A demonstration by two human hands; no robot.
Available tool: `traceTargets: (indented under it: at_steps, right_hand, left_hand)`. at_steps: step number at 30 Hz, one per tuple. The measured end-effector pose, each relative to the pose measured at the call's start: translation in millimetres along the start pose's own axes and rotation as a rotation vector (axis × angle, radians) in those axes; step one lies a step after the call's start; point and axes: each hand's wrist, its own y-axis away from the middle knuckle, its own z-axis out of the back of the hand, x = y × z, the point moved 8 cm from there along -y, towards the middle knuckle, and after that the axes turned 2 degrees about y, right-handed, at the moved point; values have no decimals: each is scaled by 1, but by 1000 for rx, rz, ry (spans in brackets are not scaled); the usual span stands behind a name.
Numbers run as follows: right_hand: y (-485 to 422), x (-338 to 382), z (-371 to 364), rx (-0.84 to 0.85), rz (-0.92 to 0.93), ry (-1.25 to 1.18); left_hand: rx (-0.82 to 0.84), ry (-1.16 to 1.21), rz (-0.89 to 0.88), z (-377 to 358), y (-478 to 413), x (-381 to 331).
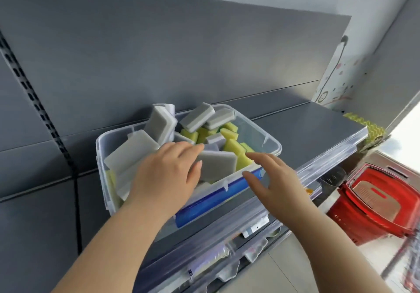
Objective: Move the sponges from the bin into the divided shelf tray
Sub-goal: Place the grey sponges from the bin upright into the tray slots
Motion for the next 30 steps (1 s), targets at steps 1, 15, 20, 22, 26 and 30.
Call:
traceTargets:
  at_steps: [1,15,20,22,26,30]
  right_hand:
    - [-12,-4,-2,4,10,-8]
    - [-149,-44,-53,560,244,-232]
    - [-199,-87,-33,538,112,-533]
    - [-209,-94,-34,554,116,-594]
    - [-219,-100,-40,591,105,-660]
    - [-229,-109,-34,479,161,-480]
  left_hand:
    - [21,-14,4,-4,-6,1]
    - [-14,-209,358,-36,-62,11]
    - [38,-309,544,-42,-80,8]
    - [141,-296,572,-57,-86,4]
    - [317,-244,617,-82,-91,1]
    - [389,-186,650,-92,-89,4]
